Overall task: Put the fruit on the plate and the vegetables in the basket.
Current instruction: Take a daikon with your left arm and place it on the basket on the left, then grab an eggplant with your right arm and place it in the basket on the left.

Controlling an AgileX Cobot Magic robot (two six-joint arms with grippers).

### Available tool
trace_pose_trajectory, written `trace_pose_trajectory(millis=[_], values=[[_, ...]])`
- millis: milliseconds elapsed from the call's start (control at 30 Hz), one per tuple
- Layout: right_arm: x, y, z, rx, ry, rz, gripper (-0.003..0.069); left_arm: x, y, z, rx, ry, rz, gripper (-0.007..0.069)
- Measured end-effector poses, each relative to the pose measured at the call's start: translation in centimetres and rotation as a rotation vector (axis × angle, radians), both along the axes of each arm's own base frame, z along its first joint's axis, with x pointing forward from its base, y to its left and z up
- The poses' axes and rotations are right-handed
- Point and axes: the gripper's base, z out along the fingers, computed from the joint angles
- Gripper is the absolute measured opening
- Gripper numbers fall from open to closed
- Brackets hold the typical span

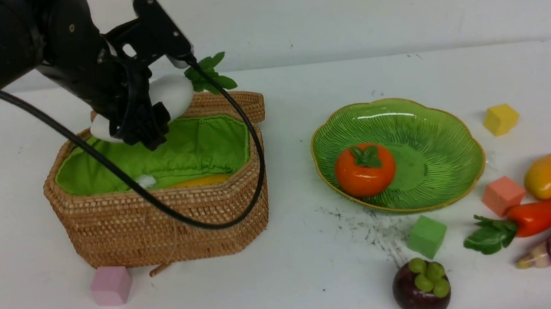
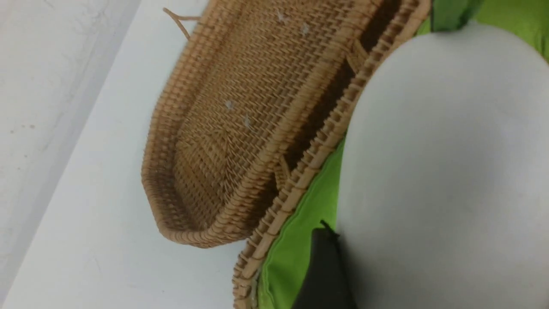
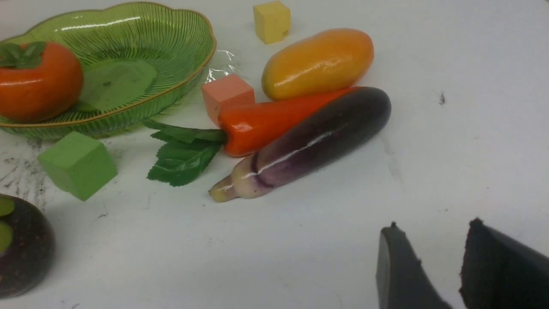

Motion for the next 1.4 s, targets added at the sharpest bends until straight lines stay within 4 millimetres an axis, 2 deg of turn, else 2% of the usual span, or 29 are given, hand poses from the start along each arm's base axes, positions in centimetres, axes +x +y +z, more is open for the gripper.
trace_pose_trajectory(millis=[633,800,867,967,1067,1100,1200,1233,1267,1300,1400], values=[[0.0,0.0,0.0,0.000,0.000,0.000,0.0243,-0.3,-0.3,-0.2,-0.048,0.051,0.011,0.0513],[0.0,0.0,0.0,0.000,0.000,0.000,0.0243,-0.7,-0.4,-0.3,-0.078,0.092,0.018,0.0638],[0.0,0.0,0.0,0.000,0.000,0.000,0.0243,-1.3,-0.4,0.2,-0.098,0.114,0.024,0.0662],[0.0,0.0,0.0,0.000,0.000,0.000,0.0243,-2.3,-0.3,1.6,-0.155,0.113,0.058,0.0668],[0.0,0.0,0.0,0.000,0.000,0.000,0.0243,-4.1,0.2,4.5,-0.247,0.066,0.129,0.0645],[0.0,0.0,0.0,0.000,0.000,0.000,0.0243,-5.4,0.6,6.2,-0.304,0.050,0.177,0.0621],[0.0,0.0,0.0,0.000,0.000,0.000,0.0243,-8.2,1.4,9.0,-0.399,0.036,0.258,0.0567],[0.0,0.0,0.0,0.000,0.000,0.000,0.0243,-10.9,2.2,11.4,-0.473,0.015,0.312,0.0507],[0.0,0.0,0.0,0.000,0.000,0.000,0.0243,-10.9,2.2,11.4,-0.471,0.018,0.313,0.0500],[0.0,0.0,0.0,0.000,0.000,0.000,0.0243,-12.5,2.6,12.7,-0.519,0.007,0.345,0.0459],[0.0,0.0,0.0,0.000,0.000,0.000,0.0243,-16.0,3.6,14.6,-0.605,0.026,0.430,0.0357]])
